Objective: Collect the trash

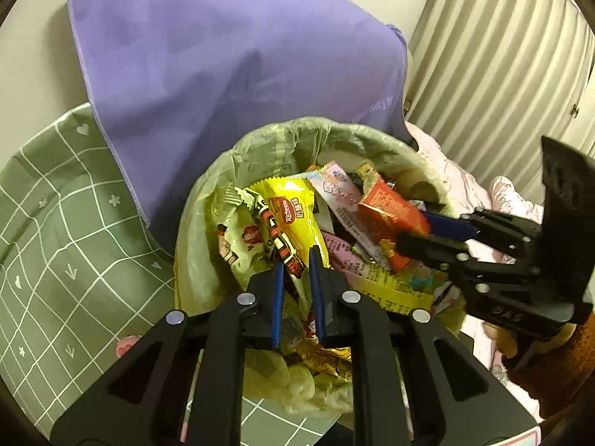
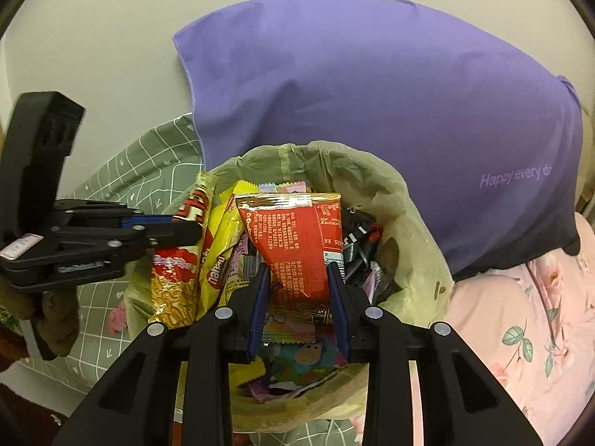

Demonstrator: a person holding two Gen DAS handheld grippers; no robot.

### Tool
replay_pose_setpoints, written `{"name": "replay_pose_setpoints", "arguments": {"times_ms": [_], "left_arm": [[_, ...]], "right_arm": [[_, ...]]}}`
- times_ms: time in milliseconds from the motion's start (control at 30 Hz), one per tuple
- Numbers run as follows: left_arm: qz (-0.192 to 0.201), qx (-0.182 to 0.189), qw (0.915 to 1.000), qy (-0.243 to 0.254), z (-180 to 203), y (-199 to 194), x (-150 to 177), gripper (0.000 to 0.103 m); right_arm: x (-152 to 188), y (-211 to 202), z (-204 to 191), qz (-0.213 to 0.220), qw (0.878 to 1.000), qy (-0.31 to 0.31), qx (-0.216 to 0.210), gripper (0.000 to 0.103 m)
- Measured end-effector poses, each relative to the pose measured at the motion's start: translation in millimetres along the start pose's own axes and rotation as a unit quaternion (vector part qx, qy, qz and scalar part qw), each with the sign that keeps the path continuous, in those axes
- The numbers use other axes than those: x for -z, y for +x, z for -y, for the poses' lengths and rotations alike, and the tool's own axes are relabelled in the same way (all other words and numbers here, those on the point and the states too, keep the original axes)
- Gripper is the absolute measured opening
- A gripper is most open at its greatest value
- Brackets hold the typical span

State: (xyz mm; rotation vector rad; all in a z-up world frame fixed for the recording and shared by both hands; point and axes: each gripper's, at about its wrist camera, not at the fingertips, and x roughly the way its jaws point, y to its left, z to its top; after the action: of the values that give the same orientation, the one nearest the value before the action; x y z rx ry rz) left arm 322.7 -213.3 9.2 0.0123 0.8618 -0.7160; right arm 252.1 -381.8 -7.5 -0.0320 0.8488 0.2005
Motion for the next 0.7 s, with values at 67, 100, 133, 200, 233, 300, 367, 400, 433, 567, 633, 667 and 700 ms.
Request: {"name": "replay_pose_setpoints", "arguments": {"times_ms": [67,100,133,200,233,300,367,400,433,567,633,667,700], "left_arm": [[0.008,0.003,1.0000,-0.001,-2,-11,3,0.022],[0.013,0.005,0.9999,-0.001,-3,-16,5,0.024],[0.022,0.005,0.9998,0.001,-3,-23,8,0.028],[0.035,0.006,0.9993,-0.008,-6,-32,11,0.034],[0.041,0.007,0.9990,-0.017,-8,-37,14,0.036],[0.052,0.001,0.9984,-0.023,-9,-48,18,0.037],[0.068,-0.014,0.9974,-0.022,-8,-61,24,0.042],[0.075,-0.022,0.9967,-0.023,-8,-71,29,0.043],[0.079,-0.028,0.9962,-0.023,-8,-77,33,0.044],[0.095,-0.071,0.9924,-0.034,-5,-112,53,0.056],[0.109,-0.091,0.9883,-0.055,-7,-133,68,0.060],[0.118,-0.099,0.9860,-0.065,-8,-146,78,0.063],[0.125,-0.109,0.9835,-0.073,-9,-160,90,0.064]], "right_arm": [[1,0,-5,0.000,1.000,-0.002,0.015,0.035],[2,-1,-7,0.001,1.000,-0.005,0.020,0.040],[2,-1,-10,0.002,1.000,-0.006,0.024,0.040],[4,-2,-13,0.001,0.999,-0.006,0.041,0.041],[6,-4,-14,0.004,0.999,-0.003,0.048,0.041],[8,-9,-15,0.012,0.998,0.004,0.054,0.041],[10,-16,-15,0.021,0.998,0.019,0.056,0.041],[12,-21,-15,0.029,0.998,0.029,0.053,0.041],[13,-27,-16,0.035,0.998,0.035,0.047,0.041],[19,-53,-32,0.049,0.998,0.030,0.037,0.041],[24,-66,-42,0.055,0.998,0.030,0.028,0.041],[28,-73,-47,0.059,0.998,0.029,0.022,0.041],[32,-82,-55,0.064,0.998,0.026,0.014,0.041]]}}
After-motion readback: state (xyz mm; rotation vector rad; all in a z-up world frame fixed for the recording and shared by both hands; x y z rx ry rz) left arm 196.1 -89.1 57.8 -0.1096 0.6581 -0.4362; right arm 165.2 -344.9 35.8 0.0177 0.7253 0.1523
